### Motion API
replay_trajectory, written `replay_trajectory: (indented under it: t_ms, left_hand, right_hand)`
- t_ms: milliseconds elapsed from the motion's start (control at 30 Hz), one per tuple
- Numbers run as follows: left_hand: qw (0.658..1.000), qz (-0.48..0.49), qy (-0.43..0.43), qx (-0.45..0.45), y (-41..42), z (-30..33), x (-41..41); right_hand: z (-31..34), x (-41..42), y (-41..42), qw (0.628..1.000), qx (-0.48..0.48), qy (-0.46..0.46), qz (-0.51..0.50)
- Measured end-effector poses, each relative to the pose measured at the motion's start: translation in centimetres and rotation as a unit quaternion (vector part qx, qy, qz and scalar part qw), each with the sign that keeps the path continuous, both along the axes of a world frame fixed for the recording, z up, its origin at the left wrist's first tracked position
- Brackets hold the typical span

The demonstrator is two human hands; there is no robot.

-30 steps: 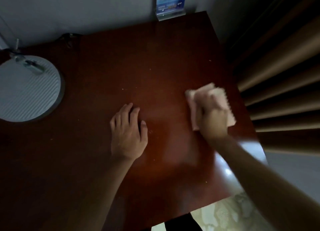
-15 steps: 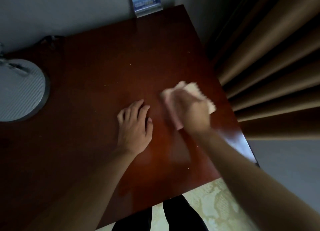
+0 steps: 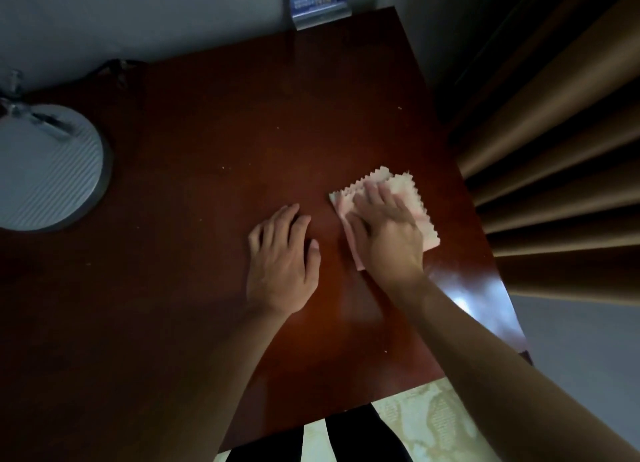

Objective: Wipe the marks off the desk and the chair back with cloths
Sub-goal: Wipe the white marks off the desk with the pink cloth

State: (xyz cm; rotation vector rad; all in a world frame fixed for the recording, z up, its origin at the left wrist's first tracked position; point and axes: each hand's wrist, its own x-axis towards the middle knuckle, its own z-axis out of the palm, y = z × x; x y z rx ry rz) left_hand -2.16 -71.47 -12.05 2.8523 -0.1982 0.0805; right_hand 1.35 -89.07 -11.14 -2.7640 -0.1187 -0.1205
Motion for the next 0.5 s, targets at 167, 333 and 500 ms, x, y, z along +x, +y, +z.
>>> replay_trajectory:
  t_ms: [167, 333, 500]
  left_hand:
    - [1.0, -0.004, 0.011, 0.007, 0.4, -0.1, 0.1]
    - [1.0, 0.0, 0.022, 0.001, 0.2, 0.0, -0.2]
    - [0.999, 0.007, -0.001, -0.033, 0.2, -0.1, 0.1]
  right_hand:
    - [-0.8, 1.7, -3.3, 0.995, 0.035, -0.088, 0.0]
    - [-0.1, 1.4, -10.9, 0.979, 0.002, -0.056, -0.196]
    - [2.1, -2.3, -8.5, 0.974, 0.079, -0.094, -0.189]
